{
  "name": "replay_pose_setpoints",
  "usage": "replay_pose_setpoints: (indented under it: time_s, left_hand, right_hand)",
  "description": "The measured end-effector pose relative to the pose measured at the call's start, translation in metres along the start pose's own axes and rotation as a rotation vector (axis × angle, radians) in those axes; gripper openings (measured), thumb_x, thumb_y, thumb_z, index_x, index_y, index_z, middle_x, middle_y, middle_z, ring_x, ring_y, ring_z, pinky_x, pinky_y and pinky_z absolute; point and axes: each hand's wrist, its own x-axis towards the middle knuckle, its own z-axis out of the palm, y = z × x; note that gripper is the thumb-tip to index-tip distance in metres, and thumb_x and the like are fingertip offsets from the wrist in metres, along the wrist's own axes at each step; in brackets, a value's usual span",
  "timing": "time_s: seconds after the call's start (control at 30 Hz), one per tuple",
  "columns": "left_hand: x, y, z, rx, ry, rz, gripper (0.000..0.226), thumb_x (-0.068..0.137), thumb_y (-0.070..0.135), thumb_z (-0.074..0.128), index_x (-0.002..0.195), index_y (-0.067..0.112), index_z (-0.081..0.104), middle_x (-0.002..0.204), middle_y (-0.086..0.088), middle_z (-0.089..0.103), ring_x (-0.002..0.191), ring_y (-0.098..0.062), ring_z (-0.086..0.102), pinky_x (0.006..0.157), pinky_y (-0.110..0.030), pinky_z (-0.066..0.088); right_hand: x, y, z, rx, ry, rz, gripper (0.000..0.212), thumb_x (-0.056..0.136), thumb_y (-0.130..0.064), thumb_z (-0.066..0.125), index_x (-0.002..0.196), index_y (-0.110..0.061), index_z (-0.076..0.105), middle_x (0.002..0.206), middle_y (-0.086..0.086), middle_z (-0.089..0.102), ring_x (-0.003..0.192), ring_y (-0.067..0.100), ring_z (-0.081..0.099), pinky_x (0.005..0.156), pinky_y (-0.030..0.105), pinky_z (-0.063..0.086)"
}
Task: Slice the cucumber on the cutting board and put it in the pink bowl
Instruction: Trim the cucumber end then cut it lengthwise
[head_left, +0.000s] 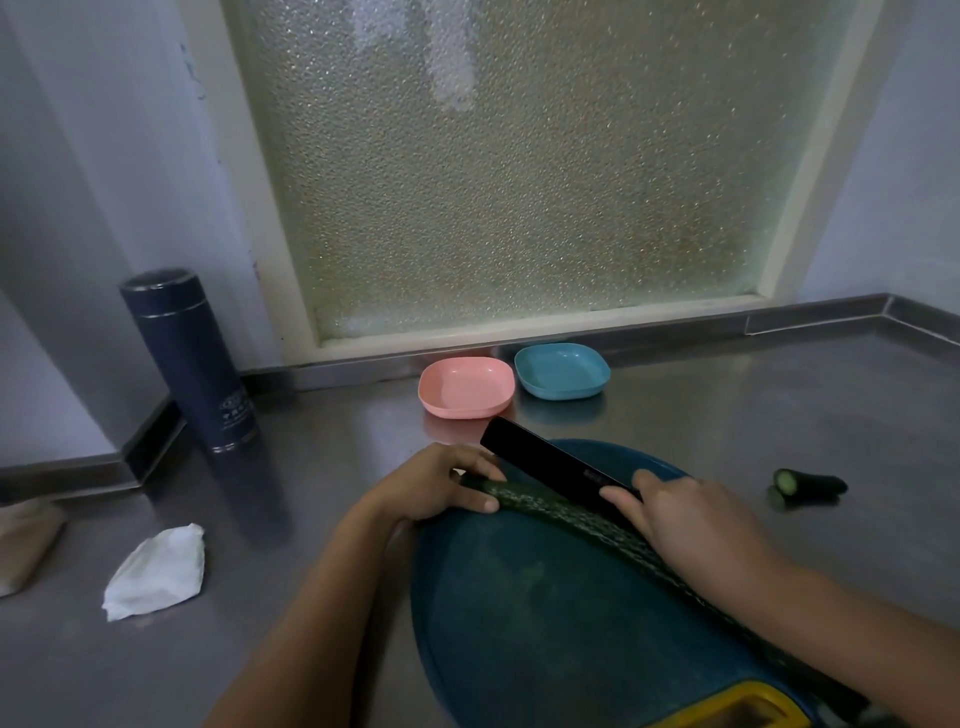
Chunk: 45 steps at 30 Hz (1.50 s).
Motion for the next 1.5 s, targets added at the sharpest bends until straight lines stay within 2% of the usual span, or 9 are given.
replay_pose_setpoints:
  time_s: [0.27, 0.43, 0.5, 0.67, 0.8, 0.9, 1.17, 1.4, 1.5]
  left_hand:
    - [0.000, -0.002, 0.001, 0.036, 0.048, 0.004, 0.027, 0.071, 0.006, 0.079, 0.086, 0.026, 0.068, 0.087, 0.018, 0.059, 0.071, 0.012, 0.054, 0.068, -0.001, 0.037]
    - [0.001, -0.006, 0.001, 0.026, 0.063, -0.021, 0.029, 0.069, 0.010, 0.080, 0.084, 0.032, 0.068, 0.092, 0.012, 0.064, 0.082, 0.000, 0.055, 0.068, -0.001, 0.038]
    - [0.001, -0.006, 0.001, 0.011, 0.067, -0.029, 0.028, 0.069, 0.010, 0.080, 0.086, 0.030, 0.069, 0.093, 0.010, 0.064, 0.084, -0.001, 0.055, 0.069, -0.002, 0.038]
    - [0.002, -0.009, 0.001, -0.029, 0.067, -0.029, 0.029, 0.067, 0.009, 0.082, 0.084, 0.030, 0.071, 0.099, 0.009, 0.066, 0.094, -0.008, 0.059, 0.078, -0.007, 0.041]
    - [0.005, -0.012, 0.000, -0.051, 0.085, -0.070, 0.026, 0.063, 0.010, 0.084, 0.080, 0.028, 0.073, 0.101, 0.006, 0.068, 0.095, -0.012, 0.062, 0.092, -0.024, 0.047]
    - [0.006, -0.013, 0.000, -0.063, 0.097, -0.095, 0.025, 0.061, 0.010, 0.085, 0.082, 0.019, 0.073, 0.100, 0.003, 0.069, 0.092, -0.013, 0.062, 0.095, -0.030, 0.047]
    - [0.004, -0.006, -0.001, -0.004, 0.097, -0.075, 0.027, 0.063, 0.009, 0.084, 0.066, 0.033, 0.071, 0.088, 0.013, 0.069, 0.076, 0.005, 0.061, 0.078, -0.014, 0.045]
    - [0.007, -0.012, -0.004, 0.055, 0.078, -0.056, 0.034, 0.061, 0.015, 0.086, 0.089, 0.030, 0.073, 0.094, 0.007, 0.073, 0.094, -0.012, 0.065, 0.092, -0.027, 0.047]
    - [0.006, -0.012, -0.003, 0.058, 0.082, -0.066, 0.038, 0.061, 0.016, 0.086, 0.092, 0.031, 0.071, 0.084, 0.015, 0.071, 0.086, -0.005, 0.064, 0.083, -0.020, 0.048]
  right_hand:
    - [0.011, -0.009, -0.021, 0.041, -0.215, 0.015, 0.048, 0.095, -0.058, 0.014, 0.088, -0.021, 0.043, 0.059, -0.007, 0.035, 0.062, 0.018, 0.050, 0.055, 0.030, 0.037]
    - [0.012, -0.017, -0.029, 0.010, -0.191, -0.002, 0.044, 0.097, -0.054, 0.035, 0.086, -0.015, 0.053, 0.052, -0.007, 0.023, 0.048, 0.020, 0.040, 0.043, 0.031, 0.024]
    - [0.010, -0.019, -0.029, -0.025, -0.257, -0.003, 0.046, 0.098, -0.054, 0.027, 0.092, -0.016, 0.052, 0.055, -0.006, 0.026, 0.051, 0.017, 0.035, 0.045, 0.030, 0.023]
    - [0.012, -0.018, -0.032, 0.027, -0.289, 0.001, 0.047, 0.098, -0.056, 0.025, 0.092, -0.018, 0.053, 0.059, -0.005, 0.041, 0.072, 0.022, 0.062, 0.055, 0.032, 0.035]
    - [0.012, -0.015, -0.029, 0.049, -0.339, -0.016, 0.052, 0.098, -0.056, 0.016, 0.100, -0.018, 0.052, 0.068, -0.004, 0.050, 0.078, 0.020, 0.062, 0.063, 0.031, 0.042]
    - [0.012, -0.013, -0.027, 0.043, -0.356, -0.030, 0.051, 0.098, -0.056, 0.017, 0.096, -0.018, 0.052, 0.061, -0.006, 0.039, 0.073, 0.020, 0.059, 0.062, 0.031, 0.040]
    - [0.018, -0.008, -0.025, 0.114, -0.384, -0.047, 0.046, 0.097, -0.055, 0.020, 0.081, -0.019, 0.044, 0.059, -0.007, 0.036, 0.058, 0.015, 0.043, 0.059, 0.030, 0.036]
    - [0.022, -0.006, -0.023, 0.138, -0.406, -0.085, 0.048, 0.098, -0.053, 0.020, 0.078, -0.017, 0.045, 0.059, -0.007, 0.038, 0.053, 0.013, 0.039, 0.059, 0.028, 0.032]
    - [0.023, -0.006, -0.023, 0.148, -0.420, -0.090, 0.049, 0.098, -0.053, 0.021, 0.077, -0.017, 0.045, 0.060, -0.007, 0.039, 0.052, 0.011, 0.037, 0.058, 0.028, 0.031]
